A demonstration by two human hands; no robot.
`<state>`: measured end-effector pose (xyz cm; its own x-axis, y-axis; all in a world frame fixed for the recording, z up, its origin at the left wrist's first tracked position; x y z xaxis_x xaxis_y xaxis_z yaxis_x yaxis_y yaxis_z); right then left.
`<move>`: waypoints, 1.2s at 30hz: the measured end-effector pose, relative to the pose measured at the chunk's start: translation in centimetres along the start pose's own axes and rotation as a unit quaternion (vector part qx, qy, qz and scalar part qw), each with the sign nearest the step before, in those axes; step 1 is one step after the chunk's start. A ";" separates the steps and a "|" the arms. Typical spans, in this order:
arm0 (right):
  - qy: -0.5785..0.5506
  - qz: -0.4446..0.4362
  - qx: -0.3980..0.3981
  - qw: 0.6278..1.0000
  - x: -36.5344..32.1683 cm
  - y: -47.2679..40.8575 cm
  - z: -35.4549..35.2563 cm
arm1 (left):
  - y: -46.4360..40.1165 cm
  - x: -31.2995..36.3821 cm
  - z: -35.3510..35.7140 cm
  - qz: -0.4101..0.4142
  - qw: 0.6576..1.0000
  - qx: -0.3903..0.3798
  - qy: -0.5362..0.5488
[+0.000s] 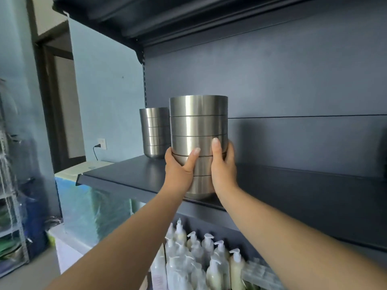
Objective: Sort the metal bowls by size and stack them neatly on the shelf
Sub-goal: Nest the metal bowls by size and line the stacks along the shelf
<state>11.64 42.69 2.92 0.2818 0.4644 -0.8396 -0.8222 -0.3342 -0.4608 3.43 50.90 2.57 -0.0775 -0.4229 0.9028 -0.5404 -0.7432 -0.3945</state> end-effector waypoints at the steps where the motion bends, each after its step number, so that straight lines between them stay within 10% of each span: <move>1: 0.003 0.002 0.003 1.000 0.6 -0.5 0.8 | -0.8 -0.5 -0.4 0.001 1.000 0.007 0.000; 36: 0.247 -0.056 0.161 0.954 15.7 -20.4 12.1 | -30.9 -14.1 2.3 0.031 0.977 -0.190 0.090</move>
<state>26.85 66.72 2.61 0.5106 0.0125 -0.8597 -0.8598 0.0017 -0.5106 23.19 78.65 1.65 -0.2473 -0.3377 0.9082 -0.7994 -0.4585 -0.3882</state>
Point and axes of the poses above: each hand's wrist, its own y-axis away from the middle knuckle, its own z-axis out of the palm, x = y × z, the point moved 5 cm from there along -y, towards the middle knuckle, and after that the axes turned 9 degrees about -y, right-handed, at the moved point
